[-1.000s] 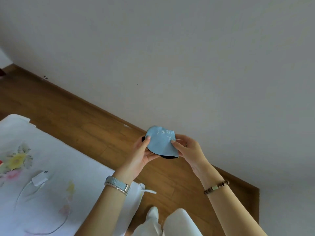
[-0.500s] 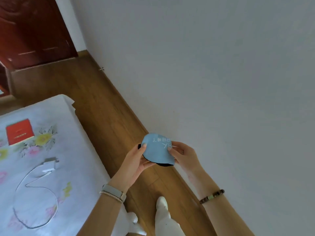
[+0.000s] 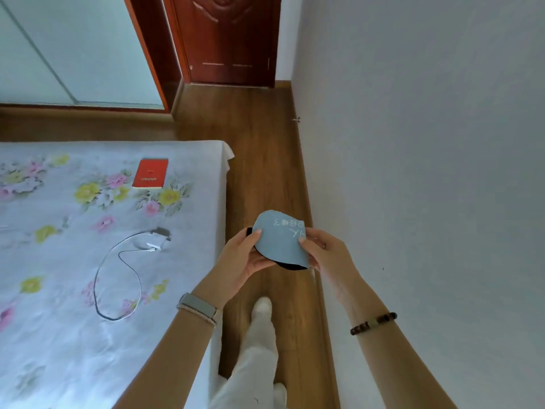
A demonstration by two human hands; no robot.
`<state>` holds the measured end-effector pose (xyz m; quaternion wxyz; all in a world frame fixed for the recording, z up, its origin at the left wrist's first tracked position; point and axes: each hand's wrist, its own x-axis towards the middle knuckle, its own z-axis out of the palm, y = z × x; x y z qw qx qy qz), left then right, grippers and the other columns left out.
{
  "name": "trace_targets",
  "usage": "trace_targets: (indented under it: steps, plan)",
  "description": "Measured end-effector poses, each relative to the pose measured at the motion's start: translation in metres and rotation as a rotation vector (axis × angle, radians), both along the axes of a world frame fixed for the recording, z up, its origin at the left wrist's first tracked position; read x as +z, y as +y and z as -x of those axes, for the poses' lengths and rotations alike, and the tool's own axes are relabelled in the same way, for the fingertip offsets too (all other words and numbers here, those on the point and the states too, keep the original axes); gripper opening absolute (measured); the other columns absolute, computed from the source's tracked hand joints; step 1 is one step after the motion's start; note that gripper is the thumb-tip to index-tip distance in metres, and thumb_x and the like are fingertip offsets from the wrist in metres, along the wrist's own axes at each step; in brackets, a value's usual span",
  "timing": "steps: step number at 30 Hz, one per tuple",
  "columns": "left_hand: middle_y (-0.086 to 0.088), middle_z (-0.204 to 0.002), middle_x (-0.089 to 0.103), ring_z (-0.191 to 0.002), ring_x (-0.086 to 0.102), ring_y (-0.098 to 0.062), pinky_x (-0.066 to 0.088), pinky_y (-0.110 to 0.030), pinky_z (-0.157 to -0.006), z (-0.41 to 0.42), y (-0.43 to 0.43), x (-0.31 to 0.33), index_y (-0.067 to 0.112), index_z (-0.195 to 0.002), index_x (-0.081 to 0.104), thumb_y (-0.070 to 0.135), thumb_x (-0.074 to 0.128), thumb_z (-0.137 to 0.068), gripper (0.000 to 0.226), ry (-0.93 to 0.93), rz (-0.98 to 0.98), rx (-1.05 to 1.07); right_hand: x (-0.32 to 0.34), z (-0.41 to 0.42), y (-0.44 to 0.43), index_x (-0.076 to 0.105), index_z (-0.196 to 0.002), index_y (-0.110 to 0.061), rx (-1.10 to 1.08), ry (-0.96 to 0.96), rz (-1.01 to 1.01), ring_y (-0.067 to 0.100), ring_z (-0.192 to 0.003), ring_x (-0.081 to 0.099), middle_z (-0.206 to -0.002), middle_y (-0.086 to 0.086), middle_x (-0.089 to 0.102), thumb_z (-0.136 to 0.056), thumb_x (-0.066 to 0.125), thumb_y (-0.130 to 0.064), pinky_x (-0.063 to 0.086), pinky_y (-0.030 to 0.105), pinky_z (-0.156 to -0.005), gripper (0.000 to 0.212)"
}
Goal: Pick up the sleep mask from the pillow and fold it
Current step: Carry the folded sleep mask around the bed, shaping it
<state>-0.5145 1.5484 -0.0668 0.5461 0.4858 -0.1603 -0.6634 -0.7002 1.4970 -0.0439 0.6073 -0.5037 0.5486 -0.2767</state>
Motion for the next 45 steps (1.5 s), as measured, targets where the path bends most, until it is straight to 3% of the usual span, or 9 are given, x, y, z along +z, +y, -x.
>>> trace_targets:
  steps: [9,12,15,20,24,30,34,40,45]
  plan:
    - [-0.003,-0.095,0.08,-0.094,0.075,-0.022,0.063,-0.038,-0.075,-0.075,-0.133,0.003,0.011,-0.117,0.061,0.015,0.053,-0.098,0.02,0.056,0.062,0.163,0.005,-0.084,-0.157,0.063,-0.126,-0.016,0.134,-0.024,0.03,0.018,-0.113,0.066,-0.12,0.002,0.069,-0.093,0.065,-0.027,0.058,0.043,-0.093,0.035]
    - [-0.005,-0.103,0.077,-0.098,0.074,-0.024,0.062,-0.041,-0.08,-0.108,-0.183,0.012,0.012,-0.122,0.059,0.015,0.052,-0.099,0.024,0.047,0.08,0.195,0.015,-0.119,-0.212,0.062,-0.126,-0.017,0.16,-0.015,0.056,0.018,-0.113,0.065,-0.12,0.001,0.068,-0.093,0.065,-0.029,0.059,0.039,-0.092,0.036]
    - [-0.009,-0.115,0.069,-0.104,0.072,-0.026,0.063,-0.037,-0.075,-0.139,-0.232,0.022,0.014,-0.122,0.058,0.015,0.052,-0.098,0.025,0.03,0.091,0.217,0.021,-0.151,-0.263,0.062,-0.127,-0.016,0.178,-0.03,0.079,0.019,-0.114,0.064,-0.121,0.001,0.068,-0.093,0.065,-0.029,0.058,0.04,-0.092,0.037]
    - [-0.012,-0.117,0.066,-0.098,0.074,-0.022,0.063,-0.035,-0.073,-0.183,-0.302,0.028,0.014,-0.121,0.059,0.015,0.052,-0.098,0.024,0.005,0.097,0.226,0.026,-0.196,-0.337,0.062,-0.127,-0.015,0.187,-0.061,0.05,0.02,-0.116,0.063,-0.121,0.002,0.068,-0.092,0.066,-0.029,0.057,0.045,-0.095,0.038]
    - [-0.013,-0.124,0.062,-0.103,0.071,-0.025,0.062,-0.039,-0.081,-0.215,-0.361,0.026,0.011,-0.131,0.054,0.016,0.053,-0.098,0.033,-0.028,0.081,0.231,0.025,-0.227,-0.401,0.061,-0.128,-0.014,0.227,-0.066,0.051,0.02,-0.115,0.063,-0.123,0.003,0.067,-0.093,0.065,-0.027,0.057,0.045,-0.095,0.038]
    - [-0.013,-0.123,0.062,-0.109,0.067,-0.027,0.06,-0.041,-0.085,-0.253,-0.47,0.024,0.009,-0.132,0.052,0.015,0.053,-0.098,0.035,-0.071,0.077,0.288,0.02,-0.272,-0.518,0.062,-0.127,-0.014,0.276,-0.066,0.066,0.02,-0.115,0.063,-0.123,0.003,0.067,-0.093,0.065,-0.025,0.057,0.043,-0.095,0.036]
    - [-0.016,-0.124,0.062,-0.112,0.065,-0.029,0.056,-0.045,-0.091,-0.279,-0.54,0.028,0.007,-0.133,0.052,0.016,0.053,-0.097,0.037,-0.086,0.076,0.336,0.021,-0.305,-0.6,0.064,-0.116,-0.022,0.339,-0.084,0.055,0.015,-0.106,0.067,-0.109,-0.007,0.07,-0.093,0.065,-0.024,0.06,0.034,-0.087,0.023]
    - [-0.007,-0.107,0.076,-0.102,0.073,-0.024,0.061,-0.037,-0.076,-0.322,-0.62,0.025,0.011,-0.118,0.062,0.015,0.052,-0.099,0.022,-0.003,0.076,0.436,0.027,-0.36,-0.698,0.062,-0.116,-0.025,0.452,-0.069,0.041,0.014,-0.106,0.066,-0.108,-0.011,0.068,-0.092,0.067,-0.025,0.059,0.033,-0.087,0.024]
    - [-0.012,-0.123,0.068,-0.111,0.069,-0.029,0.06,-0.039,-0.079,-0.364,-0.676,0.022,0.01,-0.125,0.06,0.016,0.053,-0.1,0.027,0.025,0.022,0.508,0.025,-0.408,-0.759,0.061,-0.126,-0.019,0.506,-0.052,-0.006,0.015,-0.109,0.065,-0.114,-0.005,0.068,-0.092,0.066,-0.025,0.058,0.034,-0.09,0.034]
